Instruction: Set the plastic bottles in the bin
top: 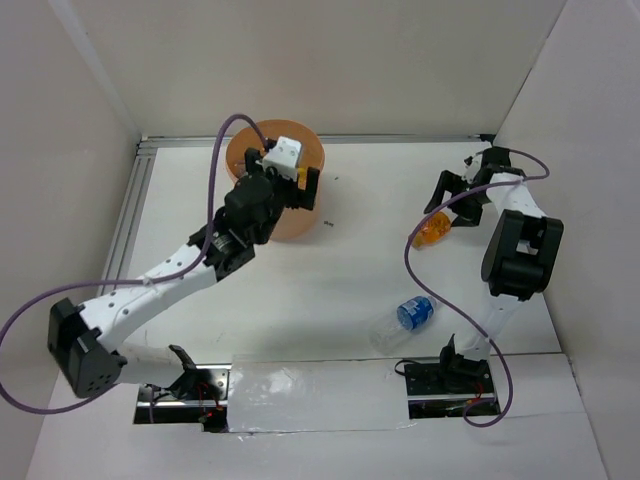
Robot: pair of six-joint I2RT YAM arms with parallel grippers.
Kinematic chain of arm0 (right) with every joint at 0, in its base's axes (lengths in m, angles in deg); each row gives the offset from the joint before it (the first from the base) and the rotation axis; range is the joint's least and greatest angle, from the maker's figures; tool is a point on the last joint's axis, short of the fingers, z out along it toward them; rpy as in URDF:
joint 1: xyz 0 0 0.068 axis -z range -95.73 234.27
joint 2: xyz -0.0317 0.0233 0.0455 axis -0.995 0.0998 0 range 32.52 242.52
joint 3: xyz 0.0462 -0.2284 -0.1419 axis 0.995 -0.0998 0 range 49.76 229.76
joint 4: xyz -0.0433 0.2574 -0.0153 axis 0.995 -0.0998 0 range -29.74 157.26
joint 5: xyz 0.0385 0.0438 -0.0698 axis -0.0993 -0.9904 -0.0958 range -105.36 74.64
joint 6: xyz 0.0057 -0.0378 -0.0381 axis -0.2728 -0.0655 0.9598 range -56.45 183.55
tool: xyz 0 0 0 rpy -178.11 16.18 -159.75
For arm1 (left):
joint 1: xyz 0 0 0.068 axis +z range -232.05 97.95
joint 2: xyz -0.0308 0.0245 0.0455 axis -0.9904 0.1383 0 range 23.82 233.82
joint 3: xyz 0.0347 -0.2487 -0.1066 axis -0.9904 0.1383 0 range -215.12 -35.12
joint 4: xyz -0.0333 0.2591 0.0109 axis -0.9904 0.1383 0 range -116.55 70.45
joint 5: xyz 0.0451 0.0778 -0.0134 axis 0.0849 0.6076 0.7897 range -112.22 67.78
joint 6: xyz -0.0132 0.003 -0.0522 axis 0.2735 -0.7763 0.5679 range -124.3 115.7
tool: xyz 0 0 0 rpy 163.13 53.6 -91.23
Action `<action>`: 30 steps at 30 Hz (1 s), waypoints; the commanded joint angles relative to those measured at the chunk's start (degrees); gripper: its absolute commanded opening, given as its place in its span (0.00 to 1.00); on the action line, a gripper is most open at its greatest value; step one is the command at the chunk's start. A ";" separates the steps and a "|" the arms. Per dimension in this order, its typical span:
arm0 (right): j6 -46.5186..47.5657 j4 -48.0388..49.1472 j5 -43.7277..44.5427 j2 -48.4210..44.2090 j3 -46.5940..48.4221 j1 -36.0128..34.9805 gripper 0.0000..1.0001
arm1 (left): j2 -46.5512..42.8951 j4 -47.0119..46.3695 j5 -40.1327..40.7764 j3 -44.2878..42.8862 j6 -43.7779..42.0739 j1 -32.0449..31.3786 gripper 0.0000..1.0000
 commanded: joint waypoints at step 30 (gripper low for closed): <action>13.79 13.81 -33.79 8.06 49.46 -21.17 0.00 | 11.95 -20.14 -26.87 22.49 9.23 -27.13 1.00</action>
